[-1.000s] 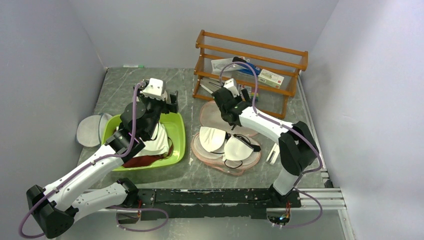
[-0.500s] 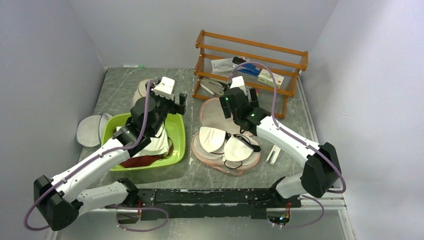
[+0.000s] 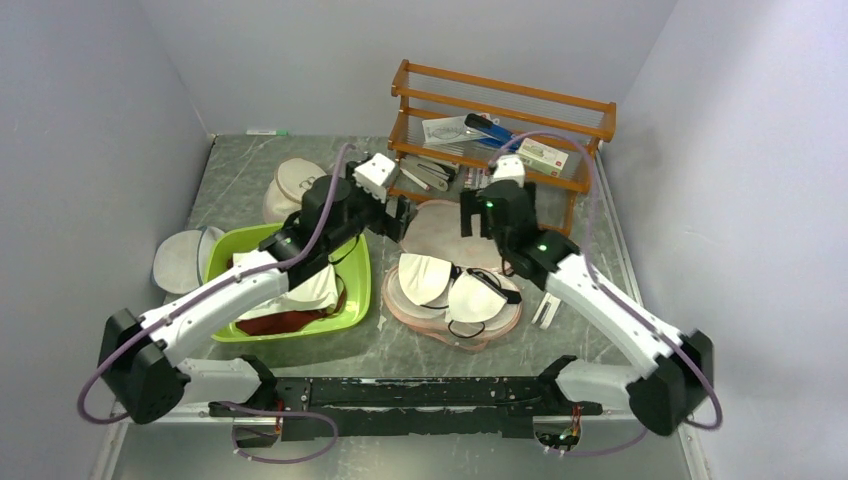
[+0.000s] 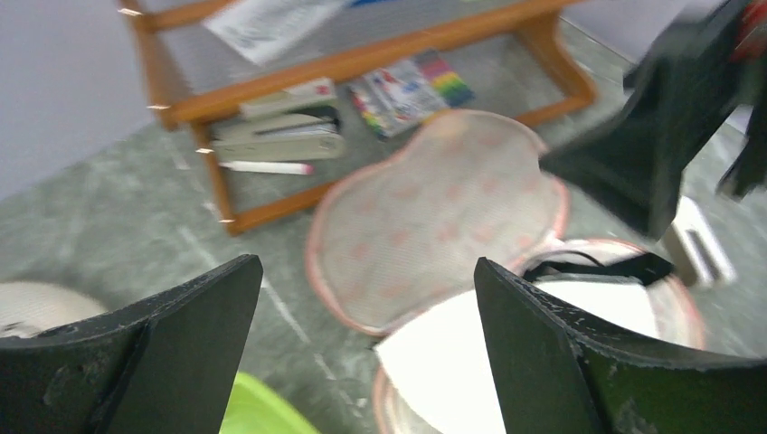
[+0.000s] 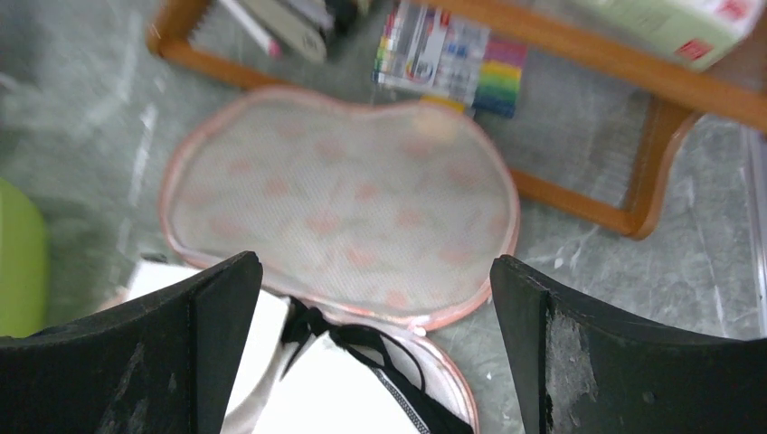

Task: Unzip the laundry bag and remove the bra

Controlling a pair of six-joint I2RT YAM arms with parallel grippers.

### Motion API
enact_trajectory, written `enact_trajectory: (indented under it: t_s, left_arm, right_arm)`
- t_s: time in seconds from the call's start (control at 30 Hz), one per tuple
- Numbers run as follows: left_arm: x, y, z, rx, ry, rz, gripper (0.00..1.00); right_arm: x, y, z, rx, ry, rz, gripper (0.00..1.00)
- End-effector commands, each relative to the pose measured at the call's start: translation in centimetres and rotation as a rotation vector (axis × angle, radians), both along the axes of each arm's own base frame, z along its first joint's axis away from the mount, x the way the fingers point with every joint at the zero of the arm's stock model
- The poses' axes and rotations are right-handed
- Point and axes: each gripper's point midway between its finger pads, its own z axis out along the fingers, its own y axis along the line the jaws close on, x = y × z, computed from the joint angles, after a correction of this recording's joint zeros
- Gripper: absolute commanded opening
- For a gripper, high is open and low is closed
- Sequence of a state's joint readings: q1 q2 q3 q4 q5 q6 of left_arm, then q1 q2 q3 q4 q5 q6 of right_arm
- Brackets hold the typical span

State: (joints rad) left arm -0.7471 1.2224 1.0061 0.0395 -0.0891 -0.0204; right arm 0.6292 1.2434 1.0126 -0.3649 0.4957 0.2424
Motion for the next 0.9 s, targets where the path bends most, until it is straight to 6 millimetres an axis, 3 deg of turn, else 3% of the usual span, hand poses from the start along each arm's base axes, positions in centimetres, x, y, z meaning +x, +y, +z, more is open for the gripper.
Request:
enact_trajectory:
  t_s: [0.0, 0.13, 0.27, 0.33, 0.43, 0.6, 0.87]
  left_arm:
    - [-3.5, -5.3, -2.0, -0.092, 0.198, -0.268, 0.98]
    - [-7.4, -8.6, -5.6, -0.213, 0.443, -0.425, 0.91]
    - [-11.7, -12.3, -9.6, -0.209, 0.627, -0.480, 0.88]
    - [-13.0, -13.8, -11.4, -0.171, 0.688, -0.478, 0.81]
    - [-13.2, -15.0, -13.6, -0.127, 0.741, -0.413, 0.74]
    - [-12.2, -14.7, -17.0, -0.058, 0.811, -0.279, 0.88]
    - [-11.4, -14.3, -20.8, 0.034, 0.857, -0.185, 0.81]
  right_arm:
    - [-1.0, -1.7, 5.4, 0.142, -0.164, -0.041, 1.00]
    - [-2.5, -3.2, 7.5, 0.182, -0.253, -0.058, 1.00]
    - [-3.1, -4.3, 7.4, 0.173, -0.276, -0.080, 1.00]
    - [-3.1, -4.4, 7.1, 0.160, -0.271, -0.082, 1.00]
    - [-3.0, -4.5, 6.8, 0.149, -0.263, -0.086, 1.00]
    - [-3.4, -4.8, 6.9, 0.146, -0.271, -0.088, 1.00]
    - [-3.7, -5.2, 7.3, 0.158, -0.294, -0.093, 1.00]
